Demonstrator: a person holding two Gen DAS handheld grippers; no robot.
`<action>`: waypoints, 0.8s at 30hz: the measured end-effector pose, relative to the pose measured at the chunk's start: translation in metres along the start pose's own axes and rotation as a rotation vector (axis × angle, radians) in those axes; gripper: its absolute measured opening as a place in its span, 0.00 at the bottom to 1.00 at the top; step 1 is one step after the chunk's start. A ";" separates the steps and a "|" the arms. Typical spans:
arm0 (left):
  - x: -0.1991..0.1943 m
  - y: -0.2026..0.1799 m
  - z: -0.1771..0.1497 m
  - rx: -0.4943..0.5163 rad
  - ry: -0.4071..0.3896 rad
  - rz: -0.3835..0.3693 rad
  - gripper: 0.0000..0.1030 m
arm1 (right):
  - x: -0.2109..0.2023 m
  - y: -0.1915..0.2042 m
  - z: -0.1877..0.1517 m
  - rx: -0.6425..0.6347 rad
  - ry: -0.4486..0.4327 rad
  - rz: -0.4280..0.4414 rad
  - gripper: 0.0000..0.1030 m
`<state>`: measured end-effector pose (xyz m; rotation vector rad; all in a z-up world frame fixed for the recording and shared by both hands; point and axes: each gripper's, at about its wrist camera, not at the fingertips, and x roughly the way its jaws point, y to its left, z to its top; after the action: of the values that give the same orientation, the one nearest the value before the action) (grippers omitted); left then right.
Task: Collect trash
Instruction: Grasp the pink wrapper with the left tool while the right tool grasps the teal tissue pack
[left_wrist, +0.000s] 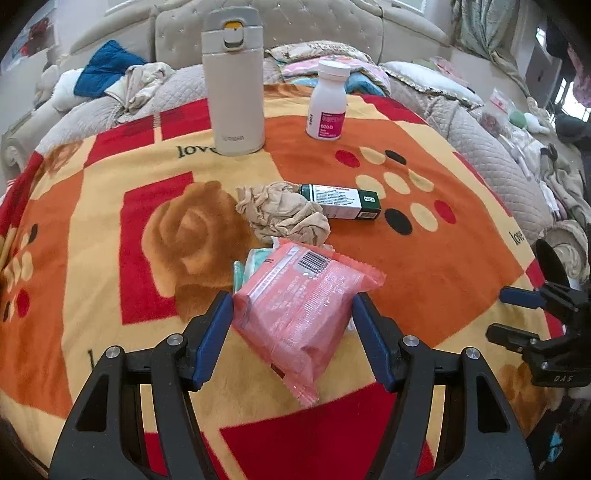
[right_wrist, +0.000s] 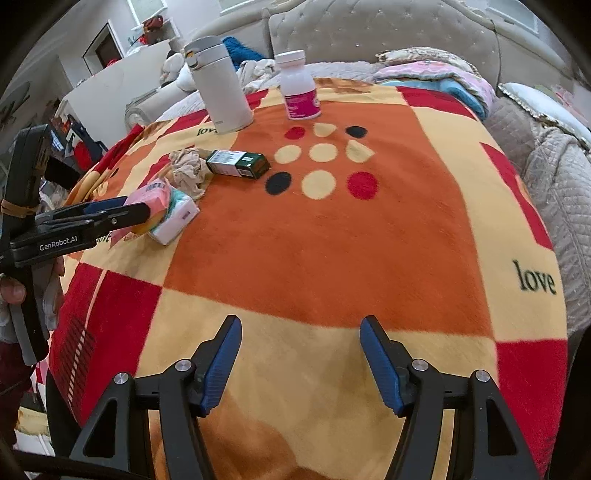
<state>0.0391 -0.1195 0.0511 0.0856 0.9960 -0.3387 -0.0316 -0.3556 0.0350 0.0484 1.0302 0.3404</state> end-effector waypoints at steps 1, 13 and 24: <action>0.002 0.000 0.001 0.004 0.007 -0.002 0.64 | 0.002 0.002 0.002 -0.003 0.002 0.002 0.62; -0.019 0.027 -0.016 -0.103 -0.032 -0.010 0.51 | 0.023 0.036 0.030 -0.066 0.003 0.105 0.63; -0.040 0.073 -0.057 -0.257 -0.029 0.111 0.51 | 0.061 0.068 0.092 -0.093 -0.061 0.076 0.63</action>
<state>-0.0033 -0.0281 0.0471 -0.0968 0.9940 -0.1086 0.0575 -0.2620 0.0453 0.0138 0.9526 0.4531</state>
